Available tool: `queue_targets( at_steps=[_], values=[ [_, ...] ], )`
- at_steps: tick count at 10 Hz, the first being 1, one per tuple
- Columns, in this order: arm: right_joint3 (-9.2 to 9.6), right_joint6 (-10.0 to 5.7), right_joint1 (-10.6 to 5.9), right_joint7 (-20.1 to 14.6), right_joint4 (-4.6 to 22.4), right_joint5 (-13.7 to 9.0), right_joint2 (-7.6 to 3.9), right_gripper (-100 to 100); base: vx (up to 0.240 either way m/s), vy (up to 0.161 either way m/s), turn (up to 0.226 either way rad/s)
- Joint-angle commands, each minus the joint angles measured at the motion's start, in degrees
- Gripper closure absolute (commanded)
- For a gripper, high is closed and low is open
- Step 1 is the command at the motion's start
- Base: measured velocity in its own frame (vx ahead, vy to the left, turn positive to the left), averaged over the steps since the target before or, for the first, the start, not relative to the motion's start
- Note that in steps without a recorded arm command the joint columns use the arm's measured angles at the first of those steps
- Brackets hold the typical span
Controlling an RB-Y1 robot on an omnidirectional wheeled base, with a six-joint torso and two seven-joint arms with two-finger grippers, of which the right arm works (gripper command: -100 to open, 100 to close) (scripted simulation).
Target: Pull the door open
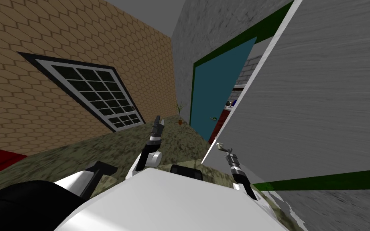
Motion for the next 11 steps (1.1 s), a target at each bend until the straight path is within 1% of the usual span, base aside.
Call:
queue_targets(
  at_steps=[1, 2, 3, 4, 5, 6, 7, 8, 9, 10, 11],
  values=[
    [0.38, -1.32, -0.46, -0.9, 0.9, 1.4, 0.53, 100, -0.182, -0.061, 0.197],
    [0.35, -1.57, -0.51, -1.2, 1.0, 1.9, 0.55, 100, -0.246, -0.101, 0.181],
    [0.35, -1.57, -0.51, -1.2, 1.0, 1.9, 0.55, 100, -0.171, -0.056, 0.089],
    [0.3, -2.0, -0.59, -1.8, 1.2, 2.8, 0.58, 100, -0.175, -0.072, 0.154],
    [0.28, -2.16, -0.62, -2.0, 1.3, 3.2, 0.59, 100, -0.238, -0.069, 0.225],
    [0.26, -2.27, -0.64, -2.2, 1.4, 3.4, 0.6, 100, -0.243, -0.059, 0.109],
    [-0.21, -2.43, -1.36, -2.1, 2.5, 2.9, 0.0, 100, -0.103, -0.032, 0.009],
    [0.77, -3.88, -0.32, -3.2, 2.6, 3.5, -0.61, 100, -0.136, -0.037, 0.133],
    [1.33, -4.81, 0.26, -3.8, 2.6, 3.8, -1.01, 100, -0.232, -0.04, 0.15],
    [1.64, -5.31, 0.57, -4.2, 2.6, 3.9, -1.24, 100, -0.199, -0.025, 0.064],
    [1.64, -5.31, 0.57, -4.2, 2.6, 3.9, -1.24, 100, -0.105, -0.008, 0.0]
  ],
)
